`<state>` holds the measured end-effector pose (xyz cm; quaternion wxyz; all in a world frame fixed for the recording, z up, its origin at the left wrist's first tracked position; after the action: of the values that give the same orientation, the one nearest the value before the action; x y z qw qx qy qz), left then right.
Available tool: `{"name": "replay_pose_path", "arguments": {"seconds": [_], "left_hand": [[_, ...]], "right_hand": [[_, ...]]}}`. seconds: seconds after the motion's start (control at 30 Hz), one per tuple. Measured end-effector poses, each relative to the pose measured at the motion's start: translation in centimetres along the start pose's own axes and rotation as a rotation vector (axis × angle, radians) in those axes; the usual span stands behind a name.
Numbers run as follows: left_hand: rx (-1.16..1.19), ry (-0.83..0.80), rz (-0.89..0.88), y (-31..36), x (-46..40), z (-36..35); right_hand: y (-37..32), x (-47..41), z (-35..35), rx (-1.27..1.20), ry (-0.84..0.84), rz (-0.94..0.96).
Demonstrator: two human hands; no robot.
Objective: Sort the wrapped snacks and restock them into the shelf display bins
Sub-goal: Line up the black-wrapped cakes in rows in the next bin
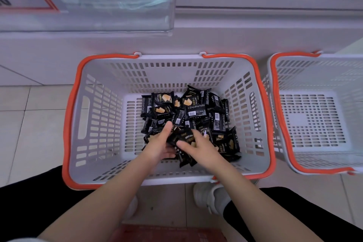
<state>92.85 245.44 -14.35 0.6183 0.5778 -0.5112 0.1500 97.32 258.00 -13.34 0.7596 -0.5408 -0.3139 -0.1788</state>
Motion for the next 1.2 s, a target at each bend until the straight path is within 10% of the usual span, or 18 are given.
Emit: {"name": "replay_pose_path", "arguments": {"seconds": [0.13, 0.3, 0.43, 0.67, 1.2], "left_hand": [[0.15, -0.059, -0.016, -0.7, -0.4, -0.6], [0.027, 0.099, -0.09, 0.1, -1.5, 1.6], [-0.16, 0.254, -0.117, 0.7, -2.0, 3.8], [-0.31, 0.252, -0.121, 2.7, -2.3, 4.4], [-0.301, -0.132, -0.533, 13.2, 6.8, 0.9]], "right_hand": [[-0.6, -0.8, -0.2, -0.038, 0.081, 0.022], [0.4, -0.8, -0.3, -0.264, -0.209, -0.02], [3.3, -1.7, 4.4, 0.116, 0.326, -0.339], [4.8, -3.9, 5.0, 0.396, 0.35, -0.483], [-8.3, 3.9, 6.5, -0.364, 0.331, 0.216]]}}
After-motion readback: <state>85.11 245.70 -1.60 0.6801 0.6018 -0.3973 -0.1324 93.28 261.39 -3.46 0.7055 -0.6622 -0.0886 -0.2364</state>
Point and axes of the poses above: each hand's wrist, its own x-axis away from the middle knuckle, its own z-axis out of the back of the hand, y = z × x, the point moved 5 cm from there along -x, towards the middle knuckle, and after that the axes turned 6 degrees about -y, right-handed, at the moved point
